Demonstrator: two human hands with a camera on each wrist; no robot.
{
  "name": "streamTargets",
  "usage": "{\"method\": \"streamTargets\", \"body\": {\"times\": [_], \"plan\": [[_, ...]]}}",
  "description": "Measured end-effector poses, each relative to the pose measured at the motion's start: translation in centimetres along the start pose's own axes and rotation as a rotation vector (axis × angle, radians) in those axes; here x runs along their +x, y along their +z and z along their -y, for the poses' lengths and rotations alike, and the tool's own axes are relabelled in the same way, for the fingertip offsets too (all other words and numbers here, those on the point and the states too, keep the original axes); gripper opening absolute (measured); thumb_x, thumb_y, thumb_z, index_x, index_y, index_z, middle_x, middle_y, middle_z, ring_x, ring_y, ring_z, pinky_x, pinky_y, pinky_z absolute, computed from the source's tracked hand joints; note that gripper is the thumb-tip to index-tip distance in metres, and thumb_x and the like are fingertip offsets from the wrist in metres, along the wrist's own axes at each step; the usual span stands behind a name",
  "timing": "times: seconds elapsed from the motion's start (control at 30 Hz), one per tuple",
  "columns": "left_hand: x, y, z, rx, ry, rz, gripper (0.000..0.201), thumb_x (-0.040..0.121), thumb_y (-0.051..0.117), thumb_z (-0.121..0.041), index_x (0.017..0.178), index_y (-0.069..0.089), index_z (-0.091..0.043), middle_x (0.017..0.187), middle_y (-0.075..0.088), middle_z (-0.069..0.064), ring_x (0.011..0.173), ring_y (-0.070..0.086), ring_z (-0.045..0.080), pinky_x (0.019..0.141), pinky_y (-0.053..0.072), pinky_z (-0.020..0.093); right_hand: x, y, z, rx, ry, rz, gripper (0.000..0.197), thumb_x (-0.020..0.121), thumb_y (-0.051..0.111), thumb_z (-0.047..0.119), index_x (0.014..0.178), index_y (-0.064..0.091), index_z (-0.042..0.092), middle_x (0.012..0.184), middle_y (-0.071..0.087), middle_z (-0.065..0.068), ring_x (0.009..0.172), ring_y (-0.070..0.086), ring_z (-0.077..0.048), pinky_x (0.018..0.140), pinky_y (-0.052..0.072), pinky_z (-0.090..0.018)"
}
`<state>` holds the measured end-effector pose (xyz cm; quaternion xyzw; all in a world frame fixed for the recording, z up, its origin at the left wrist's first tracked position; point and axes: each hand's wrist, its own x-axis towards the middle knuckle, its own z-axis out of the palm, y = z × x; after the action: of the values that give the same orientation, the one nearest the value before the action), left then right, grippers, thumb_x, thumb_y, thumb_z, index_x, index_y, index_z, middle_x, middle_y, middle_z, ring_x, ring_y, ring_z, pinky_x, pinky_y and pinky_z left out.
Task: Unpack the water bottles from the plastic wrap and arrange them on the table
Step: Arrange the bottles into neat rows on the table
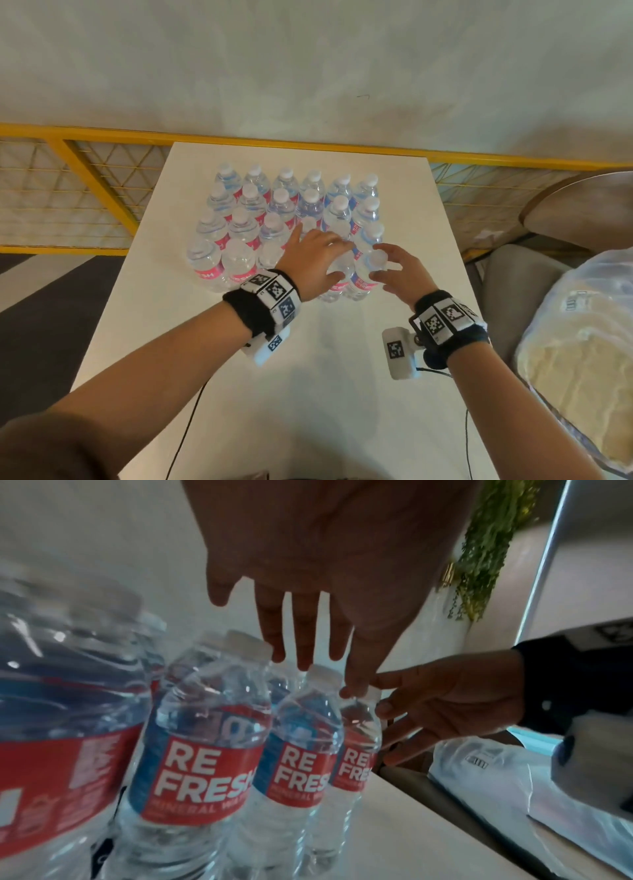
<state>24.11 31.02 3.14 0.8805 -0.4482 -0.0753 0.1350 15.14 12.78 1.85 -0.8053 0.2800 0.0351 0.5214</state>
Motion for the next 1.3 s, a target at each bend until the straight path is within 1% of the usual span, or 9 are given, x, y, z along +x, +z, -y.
{"method": "streamTargets", "body": {"times": [0.07, 0.2, 0.4, 0.7, 0.87, 0.97, 1.1, 1.2, 1.3], "plan": [[0.8, 0.5, -0.5, 0.067, -0.025, 0.068, 0.052, 0.092, 0.053, -0.040, 0.141, 0.037, -0.035, 0.146, 0.040, -0.009, 0.136, 0.034, 0.021, 0.115, 0.002, 0.057, 0.1, 0.2, -0.3, -0.030, -0.010, -0.037, 0.049, 0.079, 0.068, 0.005, 0.122, 0.057, 0.025, 0.114, 0.060, 0.007, 0.107, 0.060, -0.024, 0.095, 0.050, -0.040], [1.7, 0.7, -0.9, 0.088, -0.057, 0.079, 0.045, 0.095, 0.050, -0.037, 0.138, 0.041, -0.037, 0.147, 0.042, -0.009, 0.134, 0.041, 0.019, 0.115, -0.002, 0.054, 0.2, 0.0, -0.6, -0.067, -0.005, -0.059, 0.044, 0.081, 0.068, 0.008, 0.120, 0.060, 0.026, 0.115, 0.062, 0.006, 0.104, 0.062, -0.023, 0.095, 0.051, -0.041], [2.0, 0.3, -1.3, 0.054, -0.080, 0.077, 0.041, 0.095, 0.051, -0.035, 0.135, 0.046, -0.037, 0.140, 0.050, -0.009, 0.130, 0.045, 0.018, 0.116, -0.002, 0.052, 0.9, -0.6, -0.4, -0.184, -0.014, -0.031, 0.045, 0.078, 0.073, 0.018, 0.118, 0.059, 0.032, 0.118, 0.063, 0.002, 0.097, 0.061, -0.022, 0.092, 0.052, -0.044], [2.2, 0.4, -1.4, 0.040, -0.122, 0.068, 0.037, 0.093, 0.053, -0.037, 0.130, 0.050, -0.038, 0.140, 0.051, -0.011, 0.129, 0.046, 0.018, 0.116, -0.001, 0.052, 0.6, -0.5, -0.4, -0.235, -0.038, -0.059, 0.045, 0.080, 0.072, 0.022, 0.122, 0.058, 0.029, 0.110, 0.061, 0.003, 0.082, 0.057, -0.019, 0.088, 0.052, -0.037], [2.3, 0.7, -1.4, 0.034, -0.148, 0.039, 0.036, 0.091, 0.055, -0.037, 0.127, 0.053, -0.039, 0.136, 0.054, -0.012, 0.126, 0.048, 0.018, 0.115, 0.002, 0.052, 0.6, -0.6, -0.1, -0.235, -0.031, -0.052, 0.045, 0.079, 0.072, 0.022, 0.122, 0.057, 0.028, 0.116, 0.062, 0.000, 0.086, 0.058, -0.019, 0.089, 0.052, -0.037], [2.1, 0.7, -1.5, 0.031, -0.146, 0.043, 0.040, 0.091, 0.055, -0.040, 0.130, 0.050, -0.039, 0.139, 0.052, -0.011, 0.128, 0.046, 0.019, 0.116, 0.001, 0.052, 0.3, -0.7, 0.0, -0.281, -0.026, -0.033, 0.049, 0.080, 0.072, 0.023, 0.125, 0.054, 0.028, 0.122, 0.059, -0.003, 0.100, 0.057, -0.019, 0.088, 0.044, -0.027], [0.8, -0.5, -0.1, -0.042, -0.157, -0.054, 0.054, 0.086, 0.057, -0.049, 0.137, 0.043, -0.034, 0.139, 0.051, -0.008, 0.130, 0.042, 0.021, 0.116, 0.010, 0.051, -0.5, -0.8, 1.1, -0.387, -0.094, -0.086, 0.058, 0.081, 0.070, 0.026, 0.134, 0.046, 0.026, 0.133, 0.047, -0.004, 0.123, 0.047, -0.024, 0.094, 0.036, -0.025], [-0.8, -2.2, 2.8, -0.067, -0.214, -0.167, 0.047, 0.085, 0.061, -0.042, 0.130, 0.052, -0.030, 0.134, 0.056, -0.005, 0.126, 0.048, 0.022, 0.113, 0.022, 0.051, -1.1, -0.3, 3.1, -0.424, -0.231, -0.128, 0.046, 0.083, 0.067, 0.026, 0.127, 0.054, 0.026, 0.126, 0.053, 0.000, 0.119, 0.047, -0.021, 0.097, 0.037, -0.027], [-2.2, -3.6, 5.5, -0.075, -0.271, -0.132, 0.046, 0.083, 0.066, -0.035, 0.127, 0.057, -0.026, 0.129, 0.059, -0.001, 0.115, 0.056, 0.025, 0.104, 0.037, 0.042, -1.2, 1.7, 5.2, -0.455, -0.334, 0.002, 0.038, 0.086, 0.063, 0.023, 0.123, 0.058, 0.026, 0.125, 0.058, 0.005, 0.117, 0.051, -0.017, 0.097, 0.035, -0.023]]}}
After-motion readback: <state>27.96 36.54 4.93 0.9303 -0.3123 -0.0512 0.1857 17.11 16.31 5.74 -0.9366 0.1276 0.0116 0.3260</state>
